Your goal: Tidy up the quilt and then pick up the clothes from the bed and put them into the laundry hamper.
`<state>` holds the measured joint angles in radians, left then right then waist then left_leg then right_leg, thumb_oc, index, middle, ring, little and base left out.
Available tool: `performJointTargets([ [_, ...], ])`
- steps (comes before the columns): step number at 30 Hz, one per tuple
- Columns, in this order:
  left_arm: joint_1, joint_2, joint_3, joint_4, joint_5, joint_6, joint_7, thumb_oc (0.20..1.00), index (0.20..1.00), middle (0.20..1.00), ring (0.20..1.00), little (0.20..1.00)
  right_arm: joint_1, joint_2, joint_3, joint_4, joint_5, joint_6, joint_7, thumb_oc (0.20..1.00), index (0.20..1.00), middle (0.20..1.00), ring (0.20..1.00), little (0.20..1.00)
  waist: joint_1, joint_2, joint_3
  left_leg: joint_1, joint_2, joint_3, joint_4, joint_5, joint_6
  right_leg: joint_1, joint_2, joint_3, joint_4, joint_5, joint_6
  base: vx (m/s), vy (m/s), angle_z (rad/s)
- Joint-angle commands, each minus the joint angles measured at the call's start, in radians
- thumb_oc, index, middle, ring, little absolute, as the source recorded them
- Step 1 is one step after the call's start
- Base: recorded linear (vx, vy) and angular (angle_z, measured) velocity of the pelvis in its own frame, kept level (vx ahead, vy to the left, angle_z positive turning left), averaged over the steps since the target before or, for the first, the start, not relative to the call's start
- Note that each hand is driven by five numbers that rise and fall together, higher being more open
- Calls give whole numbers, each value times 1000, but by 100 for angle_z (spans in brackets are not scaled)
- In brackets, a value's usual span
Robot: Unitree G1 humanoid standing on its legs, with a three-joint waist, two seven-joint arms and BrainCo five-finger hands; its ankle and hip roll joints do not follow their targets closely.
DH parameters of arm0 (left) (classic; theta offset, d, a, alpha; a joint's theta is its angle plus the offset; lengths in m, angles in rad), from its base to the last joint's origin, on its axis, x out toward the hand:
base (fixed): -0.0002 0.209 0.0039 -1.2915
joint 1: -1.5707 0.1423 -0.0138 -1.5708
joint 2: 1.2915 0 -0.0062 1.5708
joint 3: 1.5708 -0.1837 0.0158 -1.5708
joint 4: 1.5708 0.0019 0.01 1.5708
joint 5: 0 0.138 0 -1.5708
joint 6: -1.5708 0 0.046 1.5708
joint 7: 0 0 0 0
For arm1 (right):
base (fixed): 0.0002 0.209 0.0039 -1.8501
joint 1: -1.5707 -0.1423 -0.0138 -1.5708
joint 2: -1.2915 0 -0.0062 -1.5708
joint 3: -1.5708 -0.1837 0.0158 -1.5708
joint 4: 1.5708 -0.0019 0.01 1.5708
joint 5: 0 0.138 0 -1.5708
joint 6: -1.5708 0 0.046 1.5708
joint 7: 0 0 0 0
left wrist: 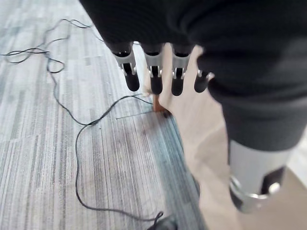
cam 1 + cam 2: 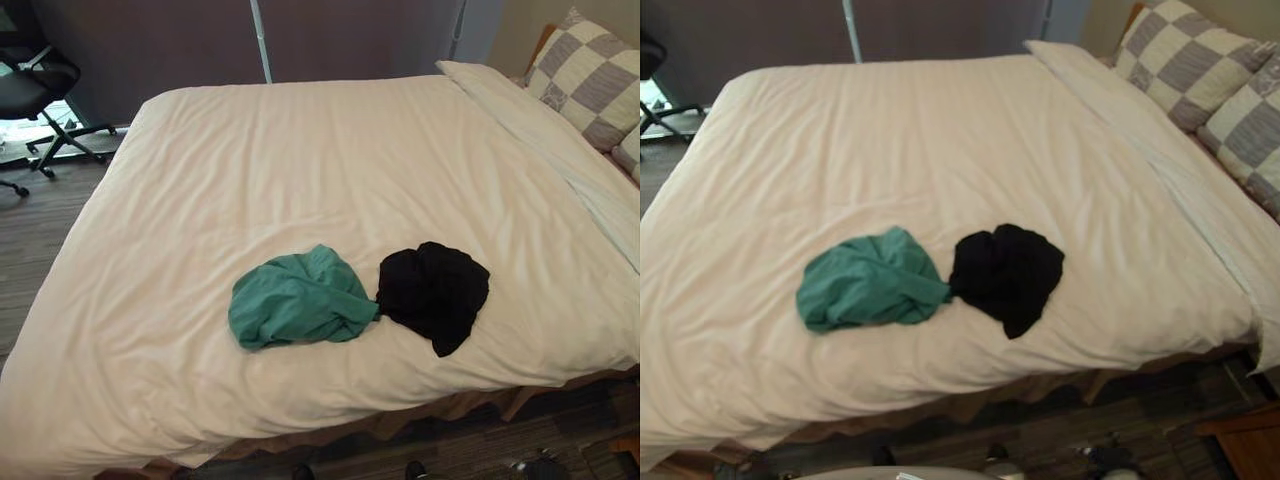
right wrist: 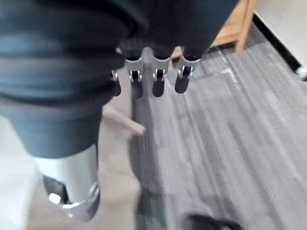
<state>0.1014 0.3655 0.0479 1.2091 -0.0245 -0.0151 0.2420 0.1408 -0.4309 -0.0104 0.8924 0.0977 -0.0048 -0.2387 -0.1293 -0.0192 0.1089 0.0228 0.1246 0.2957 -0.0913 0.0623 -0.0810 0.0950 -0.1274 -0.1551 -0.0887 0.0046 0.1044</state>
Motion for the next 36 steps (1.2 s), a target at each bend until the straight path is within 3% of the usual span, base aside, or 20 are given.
performJointTargets([
  [1,-71,127,54,-69,-37,-54,79,1000,1000,1000,1000,1000,-50,-70,-72,-68,-21,-42,-69,1000,1000,1000,1000,1000,15,-32,57,79,-1,23,4,-76,-22,0,-23,-9,1,-23,52,15,-1,9],
  [3,-41,222,107,-329,4,-82,127,1000,1000,1000,1000,1000,-23,-164,-137,-250,-114,-61,-104,1000,1000,1000,1000,1000,13,-26,64,84,0,23,4,-81,-21,4,-28,-13,1,-25,58,11,7,10],
  [10,-102,324,84,-792,180,-140,178,1000,1000,1000,1000,1000,-91,-301,-123,-465,-290,-80,-130,1000,1000,1000,1000,1000,16,-26,62,77,7,19,4,-82,-21,-3,-31,-17,1,-26,60,8,-16,3],
  [15,-161,330,-13,-914,269,-143,126,1000,1000,1000,1000,1000,-144,-337,-78,-545,-358,-70,-122,1000,1000,1000,1000,1000,11,-25,68,74,10,23,4,-83,-22,-9,-31,-19,1,-24,61,7,-17,-1],
  [16,-142,598,111,-668,154,-190,11,1000,1000,1000,1000,1000,-158,-415,-88,-561,-338,-92,-65,1000,1000,1000,1000,1000,28,0,72,73,9,29,4,-78,-26,-11,-33,-19,1,-19,66,0,0,0],
  [17,-210,514,13,-715,156,-185,30,1000,1000,1000,1000,1000,-193,-383,-44,-581,-348,-77,-80,1000,1000,1000,1000,1000,8,-8,70,70,7,32,4,-79,-27,-15,-35,-18,1,-18,68,4,21,-6],
  [18,-218,511,6,-712,157,-184,32,1000,1000,1000,1000,1000,-192,-385,-48,-581,-348,-77,-81,1000,1000,1000,1000,1000,11,-6,70,66,8,32,4,-75,-26,-19,-35,-18,1,-14,67,19,17,-14],
  [20,-289,440,-132,-740,154,-183,15,1000,1000,1000,1000,1000,-224,-382,-3,-647,-376,-97,-85,1000,1000,1000,1000,1000,-7,-2,68,71,6,44,4,-80,-24,-23,-34,-8,1,-15,67,13,6,4],
  [24,-306,419,-168,-732,136,-197,4,1000,1000,1000,1000,1000,-251,-372,32,-653,-382,-110,-92,1000,1000,1000,1000,1000,-15,0,61,77,9,61,4,-85,-25,-30,-32,1,1,-13,68,27,-2,-16],
  [27,-303,420,-176,-763,173,-194,6,1000,1000,1000,1000,1000,-254,-359,56,-653,-395,-115,-82,1000,1000,1000,1000,1000,-18,1,56,86,9,66,4,-89,-24,-24,-28,5,1,-16,67,50,-3,-14],
  [29,-309,482,-166,-969,250,-169,-20,1000,1000,1000,1000,1000,-243,-353,49,-662,-404,-105,-78,1000,1000,1000,1000,1000,-13,1,73,85,10,59,4,-90,-23,-19,-28,4,1,-19,69,12,-13,-4],
  [33,-331,526,-157,-1050,301,-163,-38,1000,1000,1000,1000,1000,-258,-361,43,-678,-408,-97,-77,1000,1000,1000,1000,1000,-10,-3,108,31,10,44,4,-71,-24,-66,-30,5,1,-5,70,-124,-45,6],
  [36,-451,527,-227,-1022,315,-150,-33,1000,1000,1000,1000,1000,-339,-376,82,-690,-403,-92,-75,1000,1000,1000,1000,1000,-15,2,145,-49,10,38,4,-46,-24,-147,-28,13,1,17,68,-208,-45,-1],
])
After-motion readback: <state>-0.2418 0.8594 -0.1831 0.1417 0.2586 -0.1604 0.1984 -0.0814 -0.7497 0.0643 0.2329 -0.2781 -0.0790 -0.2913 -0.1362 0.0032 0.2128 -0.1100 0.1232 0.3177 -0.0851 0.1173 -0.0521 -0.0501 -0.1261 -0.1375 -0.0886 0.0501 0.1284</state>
